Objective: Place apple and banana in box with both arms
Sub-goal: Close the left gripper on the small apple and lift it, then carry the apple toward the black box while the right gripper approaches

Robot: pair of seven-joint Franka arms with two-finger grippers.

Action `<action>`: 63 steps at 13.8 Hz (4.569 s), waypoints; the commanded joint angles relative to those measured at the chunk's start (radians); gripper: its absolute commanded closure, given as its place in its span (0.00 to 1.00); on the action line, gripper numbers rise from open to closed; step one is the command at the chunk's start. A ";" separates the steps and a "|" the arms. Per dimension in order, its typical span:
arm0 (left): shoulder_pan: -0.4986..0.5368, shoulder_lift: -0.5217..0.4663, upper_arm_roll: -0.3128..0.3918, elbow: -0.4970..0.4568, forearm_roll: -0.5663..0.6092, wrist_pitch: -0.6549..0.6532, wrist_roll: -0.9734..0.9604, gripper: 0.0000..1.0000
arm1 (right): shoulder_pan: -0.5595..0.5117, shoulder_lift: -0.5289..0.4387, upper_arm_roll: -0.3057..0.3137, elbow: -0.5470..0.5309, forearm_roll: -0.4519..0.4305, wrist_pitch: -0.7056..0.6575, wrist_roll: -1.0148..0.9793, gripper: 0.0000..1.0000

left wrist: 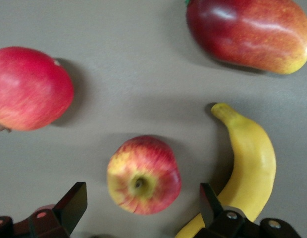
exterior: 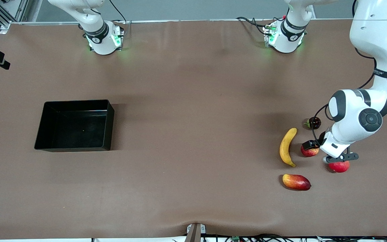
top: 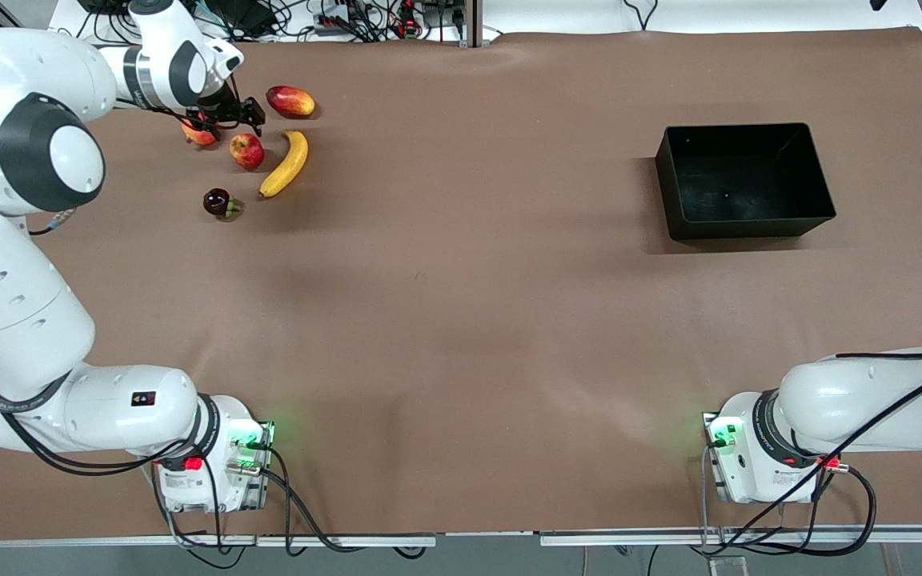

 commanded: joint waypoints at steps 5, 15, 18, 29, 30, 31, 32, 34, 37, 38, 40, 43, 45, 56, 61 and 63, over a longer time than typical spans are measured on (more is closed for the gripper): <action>0.013 0.075 0.001 0.055 0.006 0.007 0.049 0.00 | -0.015 0.004 0.010 0.009 0.000 -0.007 -0.005 0.00; 0.008 0.057 -0.006 0.051 -0.008 -0.004 0.058 1.00 | -0.016 0.004 0.010 0.009 0.000 -0.007 -0.005 0.00; 0.005 -0.035 -0.044 0.078 -0.011 -0.118 0.036 1.00 | -0.016 0.004 0.010 0.009 0.001 -0.007 -0.005 0.00; 0.005 -0.101 -0.278 0.261 -0.008 -0.432 -0.260 1.00 | -0.016 0.005 0.010 0.009 0.001 -0.007 -0.005 0.00; 0.007 -0.103 -0.288 0.261 -0.010 -0.432 -0.270 1.00 | -0.016 0.004 0.010 0.009 0.001 -0.007 -0.005 0.00; 0.007 -0.112 -0.296 0.258 -0.008 -0.439 -0.292 1.00 | -0.016 0.004 0.010 0.009 0.001 -0.007 -0.005 0.00; 0.004 -0.114 -0.313 0.261 -0.008 -0.454 -0.313 1.00 | -0.016 0.004 0.010 0.009 0.001 -0.007 -0.005 0.00; 0.004 -0.114 -0.351 0.261 -0.006 -0.459 -0.396 1.00 | -0.016 0.019 0.010 0.011 0.000 -0.006 -0.008 0.00; 0.002 -0.112 -0.406 0.261 -0.002 -0.459 -0.499 1.00 | -0.045 0.148 0.010 0.006 -0.023 -0.010 -0.008 0.00; 0.001 -0.112 -0.423 0.261 0.003 -0.459 -0.522 1.00 | -0.082 0.189 0.010 0.014 -0.022 -0.024 -0.013 0.00; -0.007 -0.112 -0.448 0.261 0.007 -0.459 -0.566 1.00 | -0.113 0.212 0.010 0.008 -0.040 -0.014 -0.065 0.00; -0.035 -0.114 -0.451 0.261 0.007 -0.459 -0.615 1.00 | -0.137 0.297 0.010 -0.053 -0.040 0.110 -0.110 0.00; -0.033 -0.114 -0.451 0.263 0.007 -0.459 -0.613 1.00 | -0.176 0.298 0.011 -0.212 -0.039 0.324 -0.152 0.00; -0.021 -0.124 -0.443 0.296 0.006 -0.459 -0.651 1.00 | -0.263 0.499 0.011 -0.479 -0.042 0.858 -0.331 1.00; -0.021 -0.126 -0.442 0.296 0.006 -0.461 -0.683 1.00 | -0.262 0.499 0.016 -0.465 -0.028 0.814 -0.317 1.00; -0.019 -0.131 -0.442 0.296 0.006 -0.461 -0.688 1.00 | -0.250 0.498 0.019 -0.386 -0.026 0.707 -0.318 1.00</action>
